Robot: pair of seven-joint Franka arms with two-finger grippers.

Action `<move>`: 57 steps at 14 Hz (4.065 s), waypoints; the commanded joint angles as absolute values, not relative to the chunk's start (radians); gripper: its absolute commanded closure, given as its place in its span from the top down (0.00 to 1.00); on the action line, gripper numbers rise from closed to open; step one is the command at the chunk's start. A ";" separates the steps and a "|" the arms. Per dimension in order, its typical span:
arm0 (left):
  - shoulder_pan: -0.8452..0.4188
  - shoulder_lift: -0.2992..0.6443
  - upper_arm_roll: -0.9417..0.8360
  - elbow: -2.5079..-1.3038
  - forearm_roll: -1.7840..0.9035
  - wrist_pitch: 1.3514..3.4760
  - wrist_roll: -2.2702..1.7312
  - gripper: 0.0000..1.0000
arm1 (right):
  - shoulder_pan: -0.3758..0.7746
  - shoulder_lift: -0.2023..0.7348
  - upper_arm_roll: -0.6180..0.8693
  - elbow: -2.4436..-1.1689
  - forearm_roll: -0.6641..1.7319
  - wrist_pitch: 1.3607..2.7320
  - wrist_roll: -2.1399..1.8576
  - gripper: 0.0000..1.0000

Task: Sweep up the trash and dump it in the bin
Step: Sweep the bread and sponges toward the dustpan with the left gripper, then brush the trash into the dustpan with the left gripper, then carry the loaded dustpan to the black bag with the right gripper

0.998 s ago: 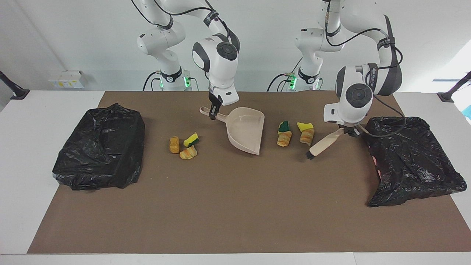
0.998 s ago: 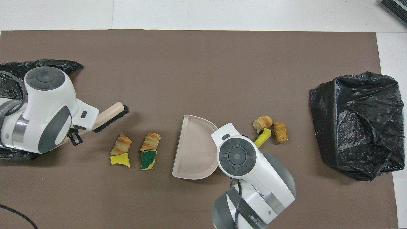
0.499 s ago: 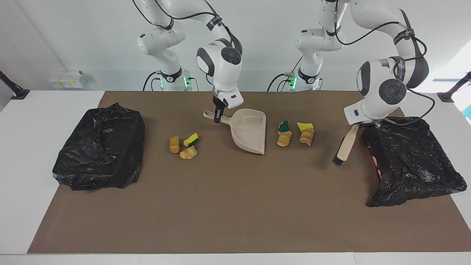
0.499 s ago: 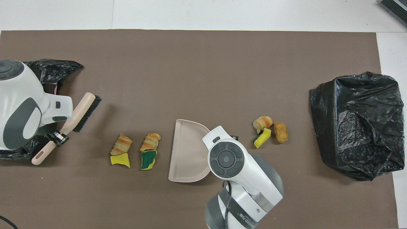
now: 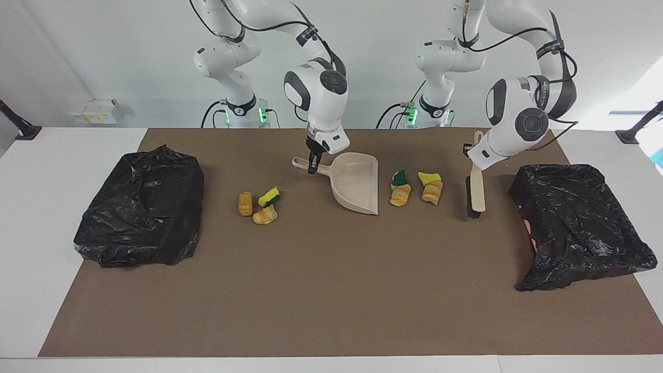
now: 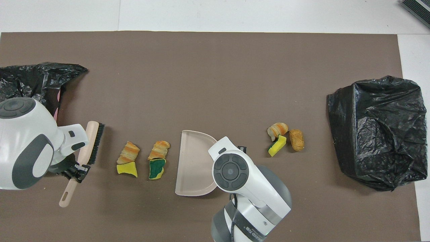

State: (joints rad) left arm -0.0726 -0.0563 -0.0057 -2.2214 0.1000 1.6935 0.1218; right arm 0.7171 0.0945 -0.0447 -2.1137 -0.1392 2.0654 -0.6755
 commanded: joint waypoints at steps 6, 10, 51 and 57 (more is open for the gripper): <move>-0.242 -0.190 -0.003 -2.428 0.026 1.793 -0.198 0.00 | 0.713 0.095 -0.044 -2.117 -0.155 2.083 -0.693 0.00; -0.241 -0.187 -0.002 -2.431 0.025 1.801 -0.286 0.00 | 0.713 0.095 -0.044 -2.117 -0.155 2.083 -0.690 0.00; -0.741 -0.094 -0.008 -2.319 -0.221 1.905 -0.558 0.00 | 0.189 -0.276 -0.058 -2.111 -0.135 1.844 -0.888 0.00; -0.828 -0.071 -0.011 -2.321 -0.337 1.936 -0.650 0.00 | -0.176 -0.282 -0.066 -2.111 -0.144 1.848 -1.242 0.00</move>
State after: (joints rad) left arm -0.8112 -0.0628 -0.0250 -2.3080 -0.3187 1.9256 -0.6378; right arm -0.0788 -0.2692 -0.0765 -2.1026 -0.1394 1.8458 -1.1384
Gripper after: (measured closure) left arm 0.736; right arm 0.683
